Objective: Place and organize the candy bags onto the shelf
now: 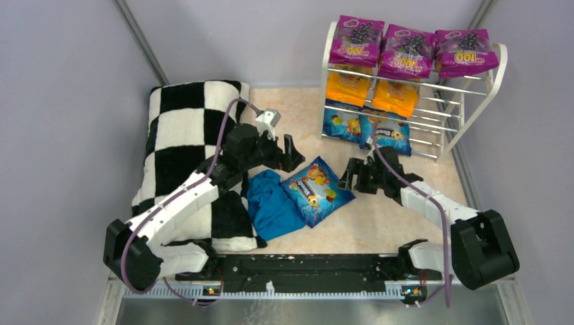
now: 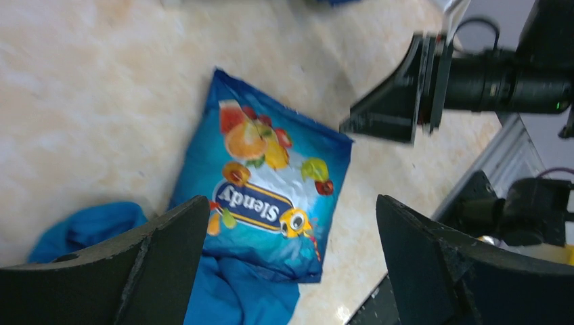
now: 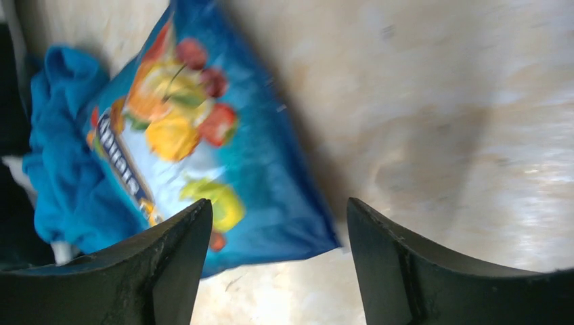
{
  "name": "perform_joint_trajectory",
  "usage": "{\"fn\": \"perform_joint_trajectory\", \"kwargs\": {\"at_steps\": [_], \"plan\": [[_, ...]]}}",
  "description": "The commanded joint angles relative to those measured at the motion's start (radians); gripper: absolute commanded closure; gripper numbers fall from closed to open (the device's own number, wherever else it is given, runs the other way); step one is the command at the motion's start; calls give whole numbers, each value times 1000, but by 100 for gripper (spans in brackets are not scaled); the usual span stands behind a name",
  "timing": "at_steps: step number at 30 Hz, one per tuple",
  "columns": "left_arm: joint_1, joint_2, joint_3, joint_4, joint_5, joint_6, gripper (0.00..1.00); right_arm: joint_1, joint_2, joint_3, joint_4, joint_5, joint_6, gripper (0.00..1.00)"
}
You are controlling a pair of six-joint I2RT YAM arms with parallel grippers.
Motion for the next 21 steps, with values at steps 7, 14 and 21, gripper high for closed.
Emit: {"fn": "perform_joint_trajectory", "kwargs": {"at_steps": [7, 14, 21], "plan": [[-104, 189, -106, 156, 227, -265, 1, -85, 167, -95, 327, -154, 55, 35], [-214, 336, -76, 132, 111, -269, 1, -85, 233, -160, 477, -224, 119, 52], [-214, 463, -18, 157, 25, -342, 1, -106, 116, -208, 444, -218, 162, 98]]}}
